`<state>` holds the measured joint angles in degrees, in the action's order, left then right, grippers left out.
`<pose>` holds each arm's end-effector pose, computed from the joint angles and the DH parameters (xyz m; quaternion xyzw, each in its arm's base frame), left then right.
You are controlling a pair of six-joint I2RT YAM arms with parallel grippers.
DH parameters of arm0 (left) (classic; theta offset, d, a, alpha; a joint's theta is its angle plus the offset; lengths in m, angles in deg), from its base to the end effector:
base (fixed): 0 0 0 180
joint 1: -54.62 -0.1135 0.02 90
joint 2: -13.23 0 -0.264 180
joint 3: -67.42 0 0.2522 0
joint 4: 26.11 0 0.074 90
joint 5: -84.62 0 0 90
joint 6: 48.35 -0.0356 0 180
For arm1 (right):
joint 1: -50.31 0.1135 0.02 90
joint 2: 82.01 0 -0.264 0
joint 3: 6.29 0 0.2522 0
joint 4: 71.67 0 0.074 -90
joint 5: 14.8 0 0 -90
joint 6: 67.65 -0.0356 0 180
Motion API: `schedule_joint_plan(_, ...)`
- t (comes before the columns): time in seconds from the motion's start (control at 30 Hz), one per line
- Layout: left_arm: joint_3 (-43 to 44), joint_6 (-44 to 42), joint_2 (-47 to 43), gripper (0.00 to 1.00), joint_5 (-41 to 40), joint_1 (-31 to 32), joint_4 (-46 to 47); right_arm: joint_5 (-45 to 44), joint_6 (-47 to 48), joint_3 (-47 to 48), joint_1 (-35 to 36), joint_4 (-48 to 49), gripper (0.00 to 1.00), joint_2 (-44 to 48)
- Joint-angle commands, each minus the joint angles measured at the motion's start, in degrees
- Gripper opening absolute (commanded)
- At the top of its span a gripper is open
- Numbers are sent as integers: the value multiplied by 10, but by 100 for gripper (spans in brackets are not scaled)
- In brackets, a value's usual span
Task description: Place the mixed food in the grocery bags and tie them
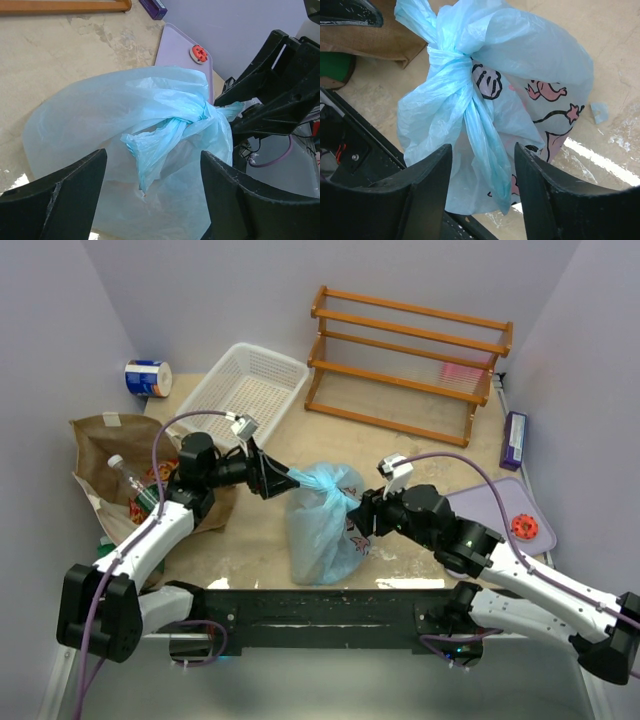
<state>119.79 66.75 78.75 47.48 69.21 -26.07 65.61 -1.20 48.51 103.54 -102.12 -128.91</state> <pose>0.2340 -0.0902 0.2747 0.2114 0.7237 -0.5169 0.4054 0.1186 0.1488 0.2991 -0.1674 0.8130 0.2891 0.4768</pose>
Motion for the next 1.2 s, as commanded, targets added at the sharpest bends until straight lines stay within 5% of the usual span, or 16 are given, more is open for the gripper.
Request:
schedule_joint_plan(0.0,1,32,18,80,22,11,56,7,16,13,-1,32,52,-8)
schedule_joint_plan(0.37,7,52,56,75,29,36,81,4,12,7,-3,27,48,-8)
schedule_joint_plan(0.47,7,60,60,58,29,38,93,4,11,4,-4,25,39,-10)
schedule_joint_plan(0.6,4,77,60,18,31,40,121,7,11,4,-4,25,22,-16)
schedule_joint_plan(0.7,5,81,59,0,34,40,130,6,13,11,-4,23,2,-20)
schedule_joint_plan(0.93,38,83,55,0,16,40,129,-80,25,89,-5,-36,0,-46)
schedule_joint_plan(1.07,75,26,42,0,-39,39,54,-191,26,127,-16,-86,0,-67)
schedule_joint_plan(1.17,91,-3,39,0,-64,32,6,-187,10,107,-74,-78,0,-73)
